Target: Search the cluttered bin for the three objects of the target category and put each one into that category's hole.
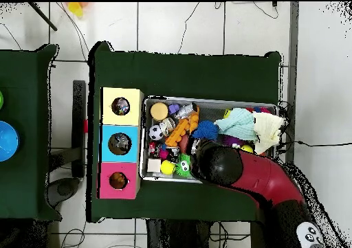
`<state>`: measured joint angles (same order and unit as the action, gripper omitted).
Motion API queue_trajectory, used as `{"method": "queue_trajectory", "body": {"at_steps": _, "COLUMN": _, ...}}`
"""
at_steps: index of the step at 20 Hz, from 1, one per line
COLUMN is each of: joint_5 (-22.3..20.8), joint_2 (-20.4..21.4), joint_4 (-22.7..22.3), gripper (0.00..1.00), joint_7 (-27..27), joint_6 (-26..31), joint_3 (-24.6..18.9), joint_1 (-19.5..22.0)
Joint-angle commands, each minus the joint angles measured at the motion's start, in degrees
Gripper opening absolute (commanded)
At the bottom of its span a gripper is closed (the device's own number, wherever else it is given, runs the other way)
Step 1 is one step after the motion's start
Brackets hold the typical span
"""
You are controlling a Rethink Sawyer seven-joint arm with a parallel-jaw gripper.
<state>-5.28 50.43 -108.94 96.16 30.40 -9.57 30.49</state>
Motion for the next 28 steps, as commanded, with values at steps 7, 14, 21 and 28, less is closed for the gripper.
{"method": "queue_trajectory", "body": {"at_steps": 7, "joint_5": 1.1, "joint_2": 1.3, "joint_4": 1.4, "gripper": 0.0, "joint_7": 2.3, "joint_6": 2.6, "joint_3": -3.6, "joint_1": 0.6}}
{"method": "queue_trajectory", "body": {"at_steps": 14, "joint_5": 0.7, "joint_2": -1.2, "joint_4": 1.6, "gripper": 1.0, "joint_7": 2.8, "joint_6": -2.8, "joint_3": -4.7, "joint_1": 1.5}}
{"method": "queue_trajectory", "body": {"at_steps": 21, "joint_5": 0.0, "joint_2": -1.8, "joint_4": 3.2, "gripper": 1.0, "joint_7": 3.7, "joint_6": -2.1, "joint_3": -3.1, "joint_1": 0.0}}
{"method": "queue_trajectory", "body": {"at_steps": 28, "joint_5": 0.5, "joint_2": 0.1, "joint_4": 5.0, "gripper": 1.0, "joint_7": 3.8, "joint_6": 3.1, "joint_3": -2.1, "joint_1": -1.9}}
